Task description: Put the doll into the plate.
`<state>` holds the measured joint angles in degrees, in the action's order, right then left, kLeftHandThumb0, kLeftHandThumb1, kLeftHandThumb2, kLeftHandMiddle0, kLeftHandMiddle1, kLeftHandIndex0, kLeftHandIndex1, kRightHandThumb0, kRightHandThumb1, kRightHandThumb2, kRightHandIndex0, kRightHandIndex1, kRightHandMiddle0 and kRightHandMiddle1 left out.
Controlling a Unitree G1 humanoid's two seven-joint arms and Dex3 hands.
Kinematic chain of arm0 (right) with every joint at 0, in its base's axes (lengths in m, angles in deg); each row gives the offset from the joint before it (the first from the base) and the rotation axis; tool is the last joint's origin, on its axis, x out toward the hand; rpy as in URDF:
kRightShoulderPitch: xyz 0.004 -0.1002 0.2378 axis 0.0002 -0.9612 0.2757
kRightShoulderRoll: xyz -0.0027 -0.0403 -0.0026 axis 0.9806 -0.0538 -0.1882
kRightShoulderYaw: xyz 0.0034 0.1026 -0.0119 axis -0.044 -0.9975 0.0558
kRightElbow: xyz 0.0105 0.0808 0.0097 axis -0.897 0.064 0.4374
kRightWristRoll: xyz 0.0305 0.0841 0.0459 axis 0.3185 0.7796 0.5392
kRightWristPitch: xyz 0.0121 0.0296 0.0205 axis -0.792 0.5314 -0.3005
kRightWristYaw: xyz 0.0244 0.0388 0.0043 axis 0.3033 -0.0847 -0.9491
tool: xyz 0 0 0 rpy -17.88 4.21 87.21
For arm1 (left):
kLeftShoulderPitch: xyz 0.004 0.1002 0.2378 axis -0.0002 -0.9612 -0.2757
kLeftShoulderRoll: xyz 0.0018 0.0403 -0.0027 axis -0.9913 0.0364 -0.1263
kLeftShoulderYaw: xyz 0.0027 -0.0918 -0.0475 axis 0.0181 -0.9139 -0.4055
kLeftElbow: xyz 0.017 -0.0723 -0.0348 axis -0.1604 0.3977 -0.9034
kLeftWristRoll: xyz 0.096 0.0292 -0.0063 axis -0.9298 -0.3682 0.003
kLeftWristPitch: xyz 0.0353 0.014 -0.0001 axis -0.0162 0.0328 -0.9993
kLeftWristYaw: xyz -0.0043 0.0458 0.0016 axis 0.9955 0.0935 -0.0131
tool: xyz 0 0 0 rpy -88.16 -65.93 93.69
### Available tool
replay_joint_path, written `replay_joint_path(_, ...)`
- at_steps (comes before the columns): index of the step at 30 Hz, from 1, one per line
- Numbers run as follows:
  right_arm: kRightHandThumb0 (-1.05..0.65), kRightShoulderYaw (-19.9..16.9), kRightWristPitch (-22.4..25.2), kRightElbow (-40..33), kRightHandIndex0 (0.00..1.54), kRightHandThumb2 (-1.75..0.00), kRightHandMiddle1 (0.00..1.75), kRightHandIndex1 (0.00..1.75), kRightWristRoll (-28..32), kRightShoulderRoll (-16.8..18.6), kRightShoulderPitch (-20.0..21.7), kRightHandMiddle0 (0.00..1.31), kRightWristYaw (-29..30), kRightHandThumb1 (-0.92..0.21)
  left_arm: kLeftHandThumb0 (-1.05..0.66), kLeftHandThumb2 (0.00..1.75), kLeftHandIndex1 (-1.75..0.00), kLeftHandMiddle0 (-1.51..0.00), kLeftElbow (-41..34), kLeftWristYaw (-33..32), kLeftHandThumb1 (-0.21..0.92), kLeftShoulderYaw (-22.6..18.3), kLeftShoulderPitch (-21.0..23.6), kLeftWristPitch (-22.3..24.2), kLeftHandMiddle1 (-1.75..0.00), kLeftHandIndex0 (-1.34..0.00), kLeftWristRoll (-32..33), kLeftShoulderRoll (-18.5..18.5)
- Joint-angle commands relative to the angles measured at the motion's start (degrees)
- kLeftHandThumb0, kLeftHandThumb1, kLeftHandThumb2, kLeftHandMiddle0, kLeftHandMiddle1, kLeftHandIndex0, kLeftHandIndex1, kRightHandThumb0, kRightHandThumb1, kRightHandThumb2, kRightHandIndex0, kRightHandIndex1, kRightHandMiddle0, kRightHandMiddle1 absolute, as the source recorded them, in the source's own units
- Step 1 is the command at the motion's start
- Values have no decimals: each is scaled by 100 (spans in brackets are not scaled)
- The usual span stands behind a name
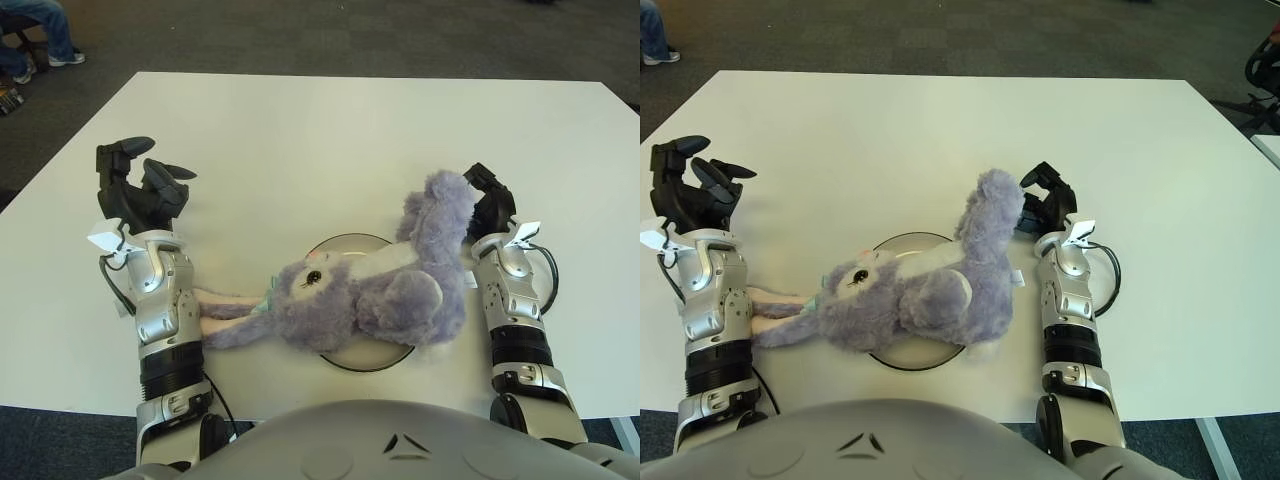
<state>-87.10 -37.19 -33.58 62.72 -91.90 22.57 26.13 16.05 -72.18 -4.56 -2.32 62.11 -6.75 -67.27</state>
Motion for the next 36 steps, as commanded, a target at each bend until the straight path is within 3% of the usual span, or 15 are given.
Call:
replay_joint_path(1, -52, -35, 58, -89, 124, -142, 175, 175, 50, -25, -42, 69, 4, -23, -45, 118, -175, -117, 142, 236, 43, 21, 70, 57, -175, -53, 203, -17)
replay_joint_path(21, -52, -44, 52, -72, 124, -142, 175, 175, 23, -38, -28, 69, 19, -23, -47, 127, -175, -119, 323, 655, 35, 280, -104, 482, -175, -58, 231, -83)
replay_joint_path(36, -52, -40, 120, -104, 124, -142, 175, 175, 41, -34, -32, 69, 5, -23, -46, 125, -175, -120, 110, 957, 37, 545, -305, 1104, -175, -57, 266, -184)
